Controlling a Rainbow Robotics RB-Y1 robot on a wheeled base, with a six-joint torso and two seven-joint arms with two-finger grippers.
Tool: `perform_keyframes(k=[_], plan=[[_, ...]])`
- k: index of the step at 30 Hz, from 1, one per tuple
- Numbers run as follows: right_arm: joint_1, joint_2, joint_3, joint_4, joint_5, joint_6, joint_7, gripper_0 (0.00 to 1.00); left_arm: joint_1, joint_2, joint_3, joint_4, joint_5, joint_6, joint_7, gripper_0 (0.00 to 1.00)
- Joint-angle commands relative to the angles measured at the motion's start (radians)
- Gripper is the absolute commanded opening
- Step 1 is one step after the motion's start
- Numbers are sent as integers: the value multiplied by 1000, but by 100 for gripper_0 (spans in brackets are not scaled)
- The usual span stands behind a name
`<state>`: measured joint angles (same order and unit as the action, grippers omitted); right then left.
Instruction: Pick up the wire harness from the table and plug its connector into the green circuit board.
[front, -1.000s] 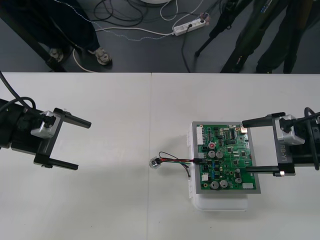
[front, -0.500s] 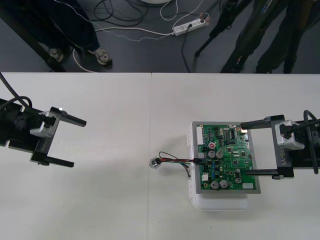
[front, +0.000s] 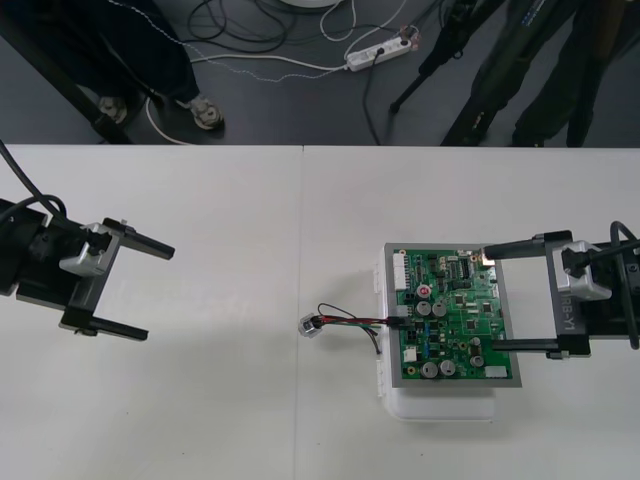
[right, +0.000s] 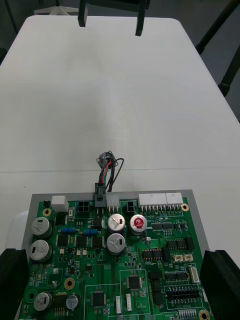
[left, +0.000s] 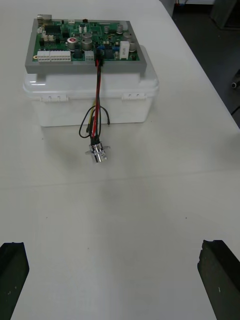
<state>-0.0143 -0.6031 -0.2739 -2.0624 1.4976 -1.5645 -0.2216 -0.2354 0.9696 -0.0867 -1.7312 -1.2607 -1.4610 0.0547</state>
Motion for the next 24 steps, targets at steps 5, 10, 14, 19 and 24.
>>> perform_keyframes(k=[5, 10, 14, 19, 24], plan=[[-4, -14, -34, -30, 1, -6, -41, 100, 14, -12, 28, -4, 18, -81, 73, 100], [-4, -17, -33, -30, 1, -6, -59, 100, 14, -14, 28, -2, 20, -84, 76, 100], [-4, -21, -34, -30, 1, -6, -79, 100, 14, -14, 28, -2, 18, -84, 77, 100], [-4, -32, -33, -30, 1, -6, -98, 100, 14, -14, 28, -4, 18, -84, 79, 100], [-6, -34, -33, -30, 1, -6, -105, 100, 14, -14, 28, -4, 18, -84, 79, 100]])
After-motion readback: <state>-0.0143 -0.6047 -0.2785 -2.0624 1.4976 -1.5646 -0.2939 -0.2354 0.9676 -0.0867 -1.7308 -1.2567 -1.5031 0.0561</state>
